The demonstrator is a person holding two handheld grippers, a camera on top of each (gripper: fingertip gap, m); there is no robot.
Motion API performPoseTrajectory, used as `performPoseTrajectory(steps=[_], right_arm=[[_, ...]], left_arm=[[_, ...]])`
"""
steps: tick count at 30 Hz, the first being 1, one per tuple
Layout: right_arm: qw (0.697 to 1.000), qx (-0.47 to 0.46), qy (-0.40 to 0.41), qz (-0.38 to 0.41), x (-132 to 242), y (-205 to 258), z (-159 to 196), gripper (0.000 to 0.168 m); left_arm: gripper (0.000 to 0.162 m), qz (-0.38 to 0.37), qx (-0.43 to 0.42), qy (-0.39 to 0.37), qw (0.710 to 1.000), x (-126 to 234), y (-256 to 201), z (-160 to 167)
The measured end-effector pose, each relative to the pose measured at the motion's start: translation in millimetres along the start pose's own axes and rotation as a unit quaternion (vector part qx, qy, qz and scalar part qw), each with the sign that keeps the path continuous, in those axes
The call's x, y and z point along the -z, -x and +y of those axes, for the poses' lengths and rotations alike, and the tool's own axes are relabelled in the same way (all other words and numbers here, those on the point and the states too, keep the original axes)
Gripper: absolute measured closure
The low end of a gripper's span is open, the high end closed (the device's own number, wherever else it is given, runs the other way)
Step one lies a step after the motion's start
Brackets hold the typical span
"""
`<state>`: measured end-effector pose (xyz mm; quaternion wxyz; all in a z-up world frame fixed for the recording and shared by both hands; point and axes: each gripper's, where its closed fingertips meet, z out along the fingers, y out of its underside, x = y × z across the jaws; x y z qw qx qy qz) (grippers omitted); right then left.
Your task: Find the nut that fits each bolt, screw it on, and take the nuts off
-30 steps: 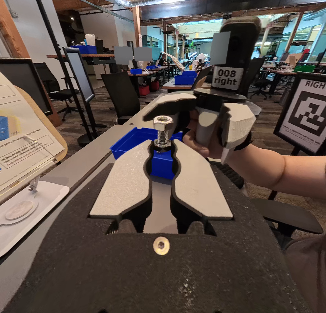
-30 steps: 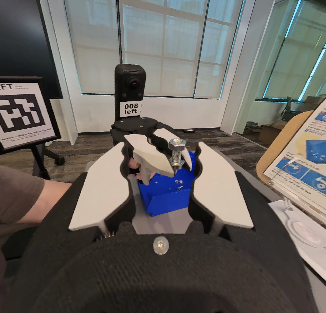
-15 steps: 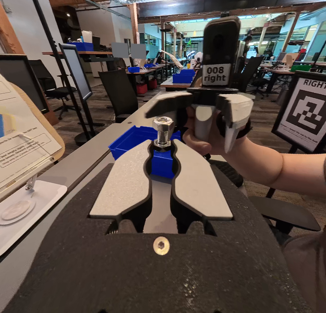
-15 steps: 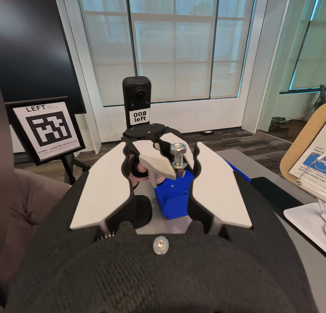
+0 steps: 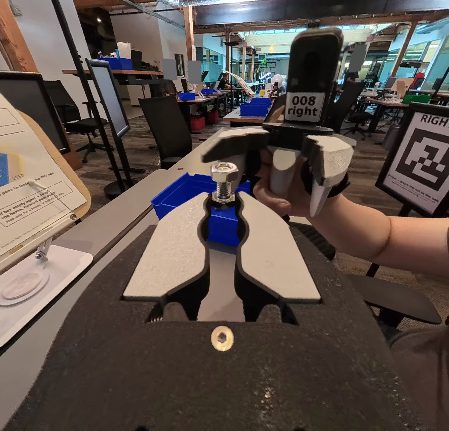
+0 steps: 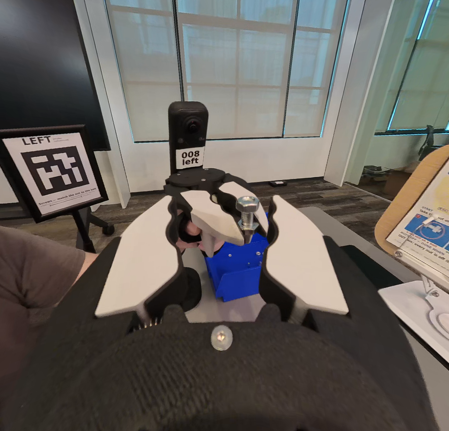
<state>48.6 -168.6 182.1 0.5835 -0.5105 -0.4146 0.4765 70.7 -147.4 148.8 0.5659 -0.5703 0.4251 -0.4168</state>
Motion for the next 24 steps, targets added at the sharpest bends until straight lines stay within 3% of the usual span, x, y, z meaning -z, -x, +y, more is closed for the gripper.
performPoseTrajectory(steps=[5,9,13,20,22,24], right_arm=[[1.000,-0.004,0.018,-0.011,-7,7,6,0.087],[1.000,0.005,0.015,-0.013,4,15,4,0.100],[1.000,0.016,0.012,0.014,2,3,2,0.094],[1.000,0.001,0.029,0.002,-6,6,11,0.087],[1.000,0.018,0.026,0.001,2,11,9,0.101],[0.999,0.022,0.025,0.007,5,11,7,0.100]], left_arm=[[0.145,-0.011,0.003,0.005,1.000,0,4,2],[0.144,-0.034,0.011,0.003,0.999,5,17,2],[0.145,0.003,0.014,0.002,1.000,0,2,1],[0.145,-0.009,0.012,0.007,1.000,-2,6,4],[0.144,-0.027,0.014,0.002,1.000,2,14,2],[0.144,-0.023,0.014,0.003,1.000,4,14,2]])
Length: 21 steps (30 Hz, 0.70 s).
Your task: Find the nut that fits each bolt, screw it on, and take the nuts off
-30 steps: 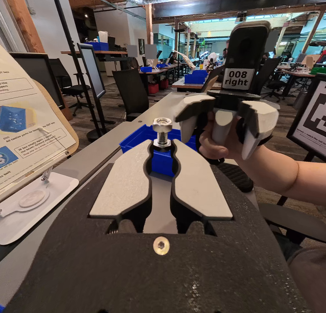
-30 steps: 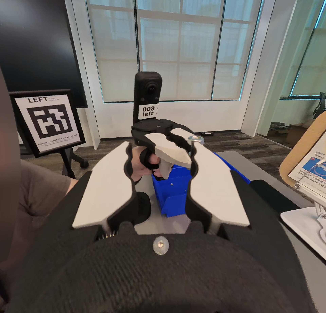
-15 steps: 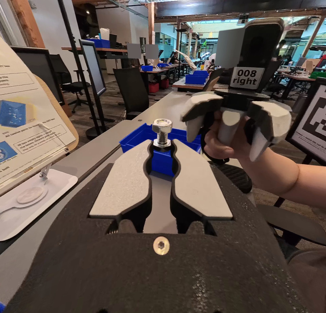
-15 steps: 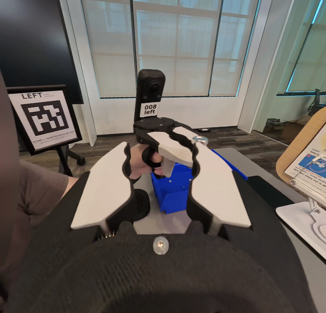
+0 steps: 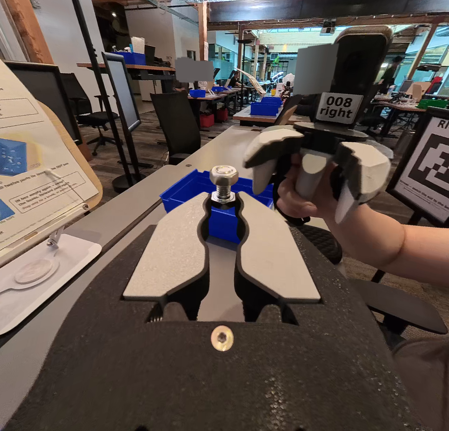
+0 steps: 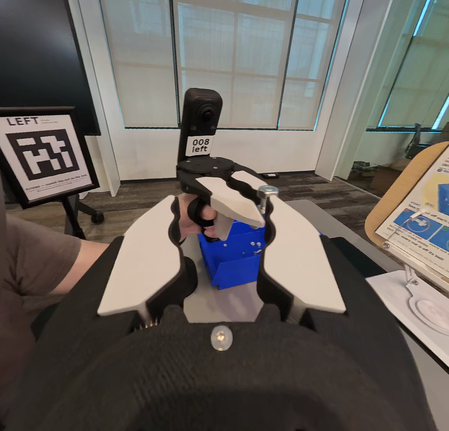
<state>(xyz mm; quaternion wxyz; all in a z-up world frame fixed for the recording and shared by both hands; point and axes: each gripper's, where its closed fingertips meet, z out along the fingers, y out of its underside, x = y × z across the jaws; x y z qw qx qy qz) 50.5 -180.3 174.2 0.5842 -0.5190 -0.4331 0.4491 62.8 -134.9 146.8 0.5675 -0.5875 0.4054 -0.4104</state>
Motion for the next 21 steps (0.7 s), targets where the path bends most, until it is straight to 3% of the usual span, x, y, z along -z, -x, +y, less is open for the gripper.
performPoseTrajectory(steps=[6,9,11,12,21], right_arm=[[1.000,-0.019,0.007,0.005,-13,-14,4,0.091],[1.000,-0.024,0.011,-0.010,-16,-7,8,0.087],[1.000,-0.007,0.013,0.005,-10,-6,8,0.089],[1.000,0.004,0.012,0.006,-6,-4,7,0.100],[1.000,-0.012,0.009,-0.004,-16,-9,5,0.092]], left_arm=[[0.144,0.028,-0.014,0.009,0.999,-8,-17,4],[0.144,0.007,-0.020,0.009,1.000,-8,-10,4],[0.145,0.004,-0.008,0.004,1.000,-4,-4,2],[0.144,-0.001,-0.001,-0.003,1.000,-2,-1,0],[0.144,0.039,-0.009,0.008,0.999,-7,-19,3]])
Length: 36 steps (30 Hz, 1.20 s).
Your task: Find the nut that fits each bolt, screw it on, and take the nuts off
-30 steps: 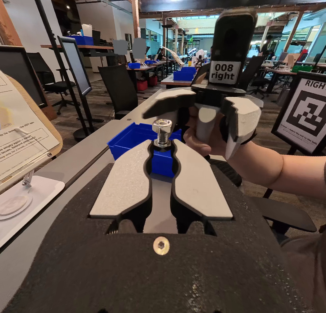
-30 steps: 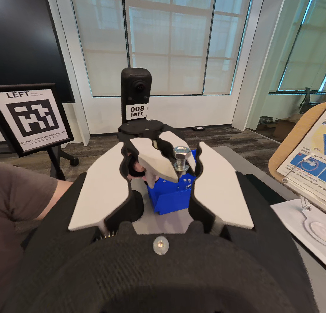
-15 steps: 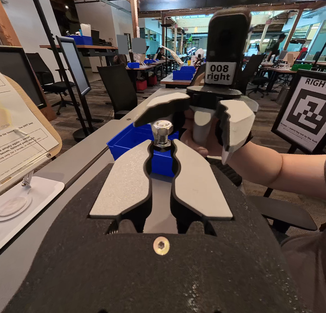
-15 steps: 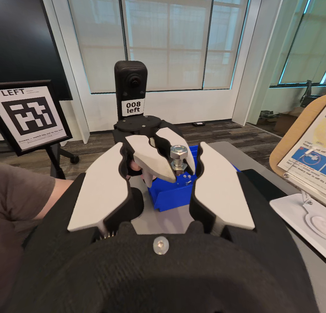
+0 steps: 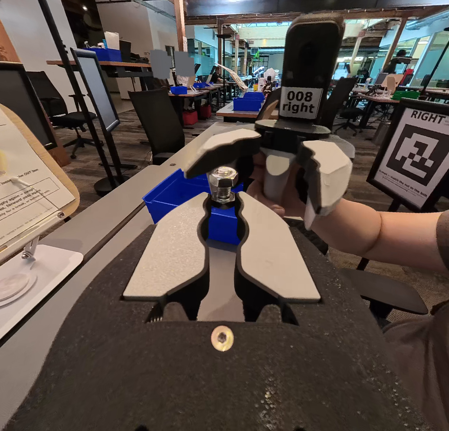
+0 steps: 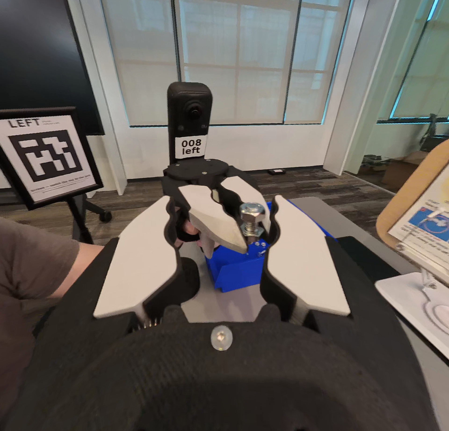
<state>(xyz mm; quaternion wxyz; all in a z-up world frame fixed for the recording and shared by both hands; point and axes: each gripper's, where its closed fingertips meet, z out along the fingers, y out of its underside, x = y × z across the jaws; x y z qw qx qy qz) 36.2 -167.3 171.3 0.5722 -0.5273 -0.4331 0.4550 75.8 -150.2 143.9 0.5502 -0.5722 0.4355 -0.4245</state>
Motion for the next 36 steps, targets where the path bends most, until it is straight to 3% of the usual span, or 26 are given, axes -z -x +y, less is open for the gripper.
performPoseTrajectory(steps=[3,7,11,17,19,24,29,31,33,36], right_arm=[[1.000,-0.008,0.006,-0.004,0,5,4,0.087],[1.000,0.010,0.002,0.005,12,9,1,0.098],[1.000,0.008,-0.006,0.020,8,-2,-3,0.093],[1.000,0.013,0.007,0.011,1,4,2,0.087],[1.000,0.027,0.001,0.005,9,11,0,0.105],[0.999,0.036,-0.004,0.040,11,-2,-3,0.090],[1.000,0.002,0.004,0.000,-3,6,4,0.087],[1.000,0.015,0.000,0.014,2,7,3,0.091],[0.999,0.031,-0.003,0.011,11,12,1,0.110],[0.999,0.020,-0.018,0.024,15,8,-5,0.106]], left_arm=[[0.145,-0.017,0.000,-0.005,1.000,3,8,-1],[0.144,-0.028,0.009,-0.011,1.000,9,16,-4],[0.144,0.007,0.013,-0.011,1.000,4,2,-4],[0.145,-0.020,0.010,-0.008,1.000,7,12,-3],[0.144,-0.027,0.019,-0.020,0.999,11,18,-6],[0.144,0.001,0.020,-0.013,1.000,7,6,-5],[0.145,-0.001,0.009,-0.006,1.000,3,2,-2],[0.145,-0.006,0.017,-0.013,1.000,7,8,-4],[0.144,-0.019,0.020,-0.017,0.999,12,15,-6],[0.144,0.001,0.029,-0.020,0.999,11,10,-7]])
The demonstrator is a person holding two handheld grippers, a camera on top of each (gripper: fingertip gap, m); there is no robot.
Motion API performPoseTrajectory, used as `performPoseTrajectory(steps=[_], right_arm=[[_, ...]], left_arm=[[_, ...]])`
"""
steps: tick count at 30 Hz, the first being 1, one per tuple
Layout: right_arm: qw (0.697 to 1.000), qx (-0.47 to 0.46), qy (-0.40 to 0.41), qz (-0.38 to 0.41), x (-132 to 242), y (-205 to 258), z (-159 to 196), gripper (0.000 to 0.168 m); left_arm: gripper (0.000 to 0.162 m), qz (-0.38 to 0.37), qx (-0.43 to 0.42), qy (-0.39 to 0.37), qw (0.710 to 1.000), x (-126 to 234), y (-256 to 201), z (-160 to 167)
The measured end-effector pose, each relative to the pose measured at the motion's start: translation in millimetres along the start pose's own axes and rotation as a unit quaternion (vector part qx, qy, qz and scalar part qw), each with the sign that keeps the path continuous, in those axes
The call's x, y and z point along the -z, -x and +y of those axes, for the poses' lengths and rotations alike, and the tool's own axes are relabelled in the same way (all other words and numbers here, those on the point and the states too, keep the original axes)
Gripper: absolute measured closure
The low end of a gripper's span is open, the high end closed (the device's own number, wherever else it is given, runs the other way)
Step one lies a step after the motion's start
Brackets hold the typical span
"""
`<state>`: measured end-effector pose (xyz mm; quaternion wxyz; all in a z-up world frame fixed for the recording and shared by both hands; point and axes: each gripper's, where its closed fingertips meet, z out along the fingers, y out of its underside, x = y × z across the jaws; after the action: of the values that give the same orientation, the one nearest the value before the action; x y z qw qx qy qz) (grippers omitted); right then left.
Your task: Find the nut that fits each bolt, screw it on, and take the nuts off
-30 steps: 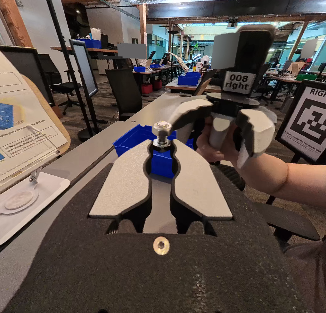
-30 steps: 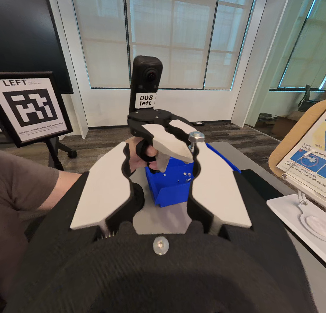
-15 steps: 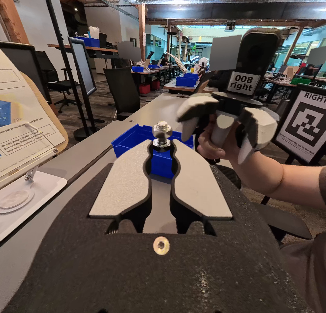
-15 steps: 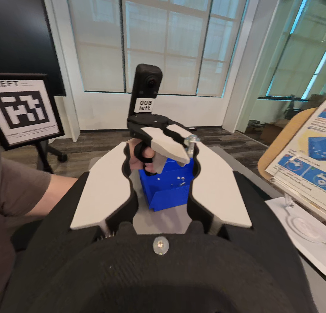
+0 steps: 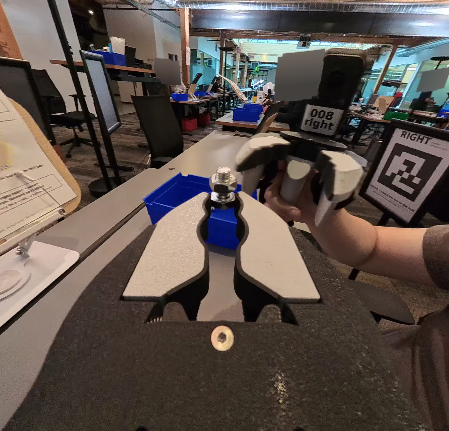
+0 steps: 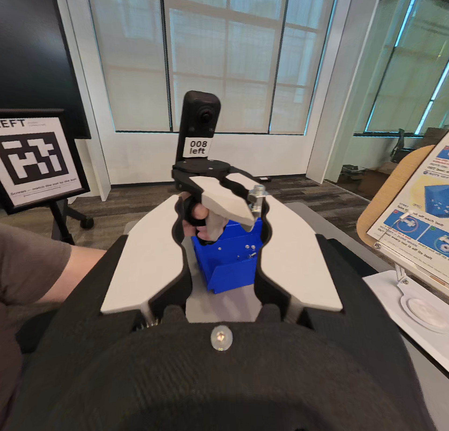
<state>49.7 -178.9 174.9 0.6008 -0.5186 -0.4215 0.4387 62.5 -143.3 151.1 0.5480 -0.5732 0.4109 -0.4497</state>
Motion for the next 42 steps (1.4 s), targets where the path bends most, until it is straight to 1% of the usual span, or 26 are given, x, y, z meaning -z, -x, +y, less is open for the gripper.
performPoseTrajectory(steps=[3,6,7,8,9,10,11,13,15,16,20,27,31,37,39,42], right_arm=[[1.000,-0.011,0.001,0.006,-5,-10,1,0.103],[0.999,-0.044,0.006,-0.022,-12,-8,5,0.102],[0.998,-0.053,0.008,-0.030,-12,-6,6,0.098],[0.998,-0.058,0.007,-0.030,-10,-5,6,0.097],[0.998,-0.057,0.004,-0.027,-6,-4,5,0.103],[0.998,-0.051,0.003,-0.039,0,1,4,0.129],[0.997,-0.051,-0.003,-0.055,6,6,0,0.135],[0.997,-0.061,-0.019,-0.038,13,-2,-5,0.135],[0.998,-0.060,-0.010,-0.001,14,-19,-2,0.132],[0.998,-0.059,-0.006,0.005,13,-24,0,0.132],[0.998,-0.053,0.025,-0.034,5,-20,10,0.131],[0.992,-0.070,0.022,-0.101,9,-3,12,0.135],[0.991,-0.070,0.026,-0.114,10,1,12,0.139],[0.992,-0.075,0.015,-0.101,11,-1,11,0.144],[0.992,-0.074,0.012,-0.102,12,-1,11,0.150],[0.991,-0.076,0.012,-0.106,12,-1,12,0.150]], left_arm=[[0.144,0.010,-0.013,0.013,1.000,-6,-9,4],[0.144,0.007,-0.020,0.018,1.000,-8,-10,6],[0.144,0.001,-0.020,0.014,1.000,-7,-7,5],[0.145,0.000,-0.018,0.014,1.000,-6,-6,5],[0.145,-0.004,-0.015,0.012,1.000,-4,-3,4],[0.144,-0.010,-0.013,0.005,1.000,-2,0,2],[0.144,-0.018,-0.013,0.002,1.000,0,3,0],[0.144,0.001,-0.010,0.006,1.000,1,-1,1],[0.144,0.016,-0.010,0.008,1.000,-2,-8,1],[0.144,0.020,-0.016,0.011,1.000,-3,-11,2],[0.144,0.051,-0.032,0.025,0.998,-8,-26,7],[0.144,0.128,-0.024,0.032,0.991,-5,-47,9],[0.144,0.126,-0.034,0.034,0.991,-7,-48,10],[0.144,0.116,-0.037,0.032,0.992,-8,-46,10],[0.144,0.110,-0.039,0.033,0.993,-9,-44,11],[0.144,0.114,-0.039,0.034,0.992,-9,-44,12]])
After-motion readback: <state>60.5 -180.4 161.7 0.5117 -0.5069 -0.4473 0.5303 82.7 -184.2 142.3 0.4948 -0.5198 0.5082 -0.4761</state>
